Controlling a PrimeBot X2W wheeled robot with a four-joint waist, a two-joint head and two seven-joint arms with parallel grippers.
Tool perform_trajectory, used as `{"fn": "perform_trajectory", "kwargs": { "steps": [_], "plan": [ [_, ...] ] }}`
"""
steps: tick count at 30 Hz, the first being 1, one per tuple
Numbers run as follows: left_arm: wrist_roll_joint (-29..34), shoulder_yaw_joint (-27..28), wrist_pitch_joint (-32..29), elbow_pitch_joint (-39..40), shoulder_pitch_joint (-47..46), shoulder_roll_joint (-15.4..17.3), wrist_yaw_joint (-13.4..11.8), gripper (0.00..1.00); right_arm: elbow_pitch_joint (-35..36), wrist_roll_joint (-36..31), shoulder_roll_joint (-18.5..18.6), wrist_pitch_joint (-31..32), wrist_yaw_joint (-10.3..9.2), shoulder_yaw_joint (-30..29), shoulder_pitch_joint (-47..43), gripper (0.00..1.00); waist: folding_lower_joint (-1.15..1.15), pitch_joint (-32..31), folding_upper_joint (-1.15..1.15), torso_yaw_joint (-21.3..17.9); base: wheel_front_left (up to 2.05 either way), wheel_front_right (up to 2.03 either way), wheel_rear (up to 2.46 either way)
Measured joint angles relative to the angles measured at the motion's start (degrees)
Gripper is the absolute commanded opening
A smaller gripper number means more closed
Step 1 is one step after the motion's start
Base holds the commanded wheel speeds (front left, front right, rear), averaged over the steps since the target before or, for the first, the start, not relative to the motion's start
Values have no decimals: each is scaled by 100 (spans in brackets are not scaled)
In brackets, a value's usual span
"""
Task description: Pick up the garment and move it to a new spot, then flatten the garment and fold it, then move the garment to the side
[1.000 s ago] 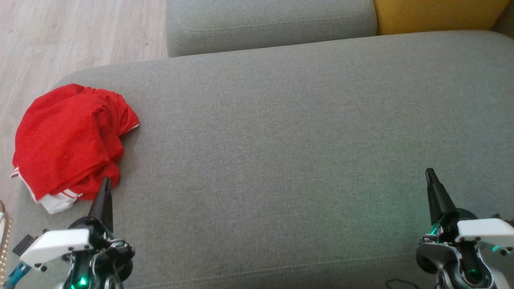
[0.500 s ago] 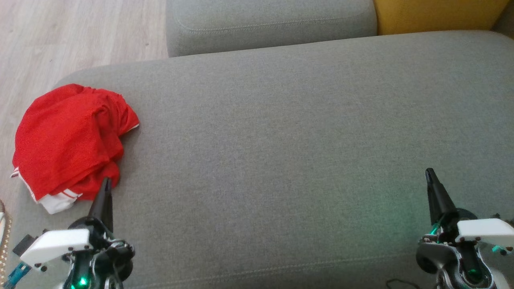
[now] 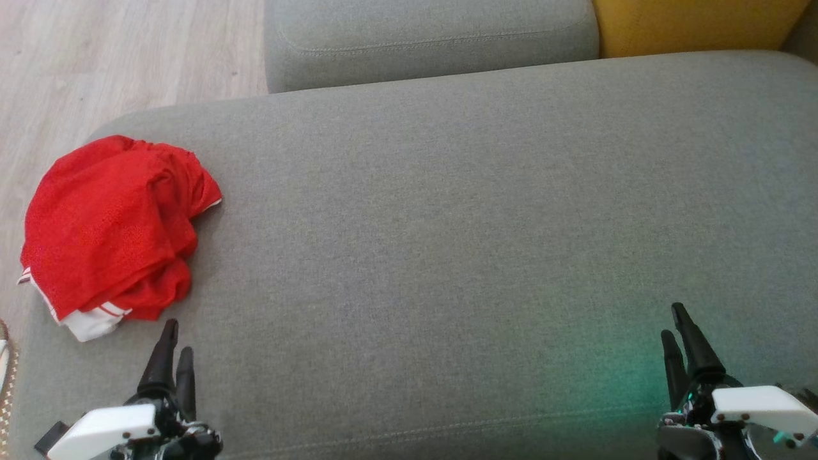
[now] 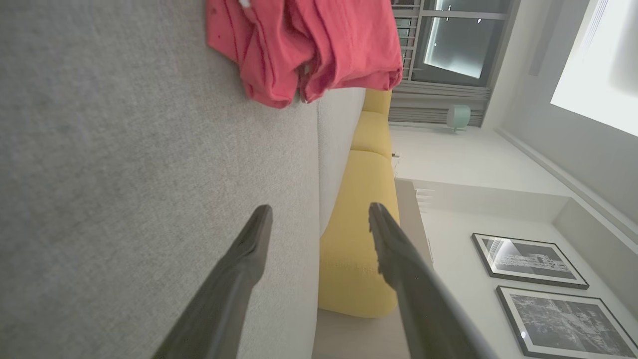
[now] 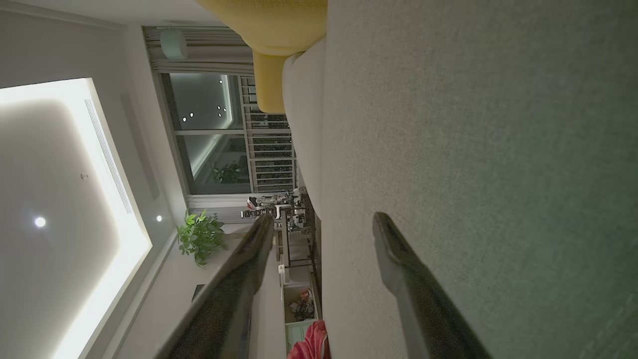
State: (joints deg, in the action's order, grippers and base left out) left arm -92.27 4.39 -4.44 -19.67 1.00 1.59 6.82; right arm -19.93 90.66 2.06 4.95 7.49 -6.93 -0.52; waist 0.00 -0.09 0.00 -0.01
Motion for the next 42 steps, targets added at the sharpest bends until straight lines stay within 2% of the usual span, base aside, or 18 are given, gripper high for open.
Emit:
{"fn": "perform_trajectory", "kwargs": {
  "steps": [15,25,32,42],
  "plan": [
    [544,210,212,268,-24,1,0,100,294,-923,0,-246,0,-19,53,100,0,-17,0,15,0,0,0],
    [1125,330,402,689,-136,0,-179,100,826,-2297,1,-414,0,73,247,100,0,-22,0,23,0,0,0],
    [1749,297,498,1154,-137,1,-338,100,1180,-3128,1,-524,0,179,360,100,0,-30,0,37,0,0,0],
    [3038,-187,664,1634,-136,5,-422,100,1434,-4177,23,-687,0,393,391,100,0,-30,0,36,0,0,0]
  ]
}}
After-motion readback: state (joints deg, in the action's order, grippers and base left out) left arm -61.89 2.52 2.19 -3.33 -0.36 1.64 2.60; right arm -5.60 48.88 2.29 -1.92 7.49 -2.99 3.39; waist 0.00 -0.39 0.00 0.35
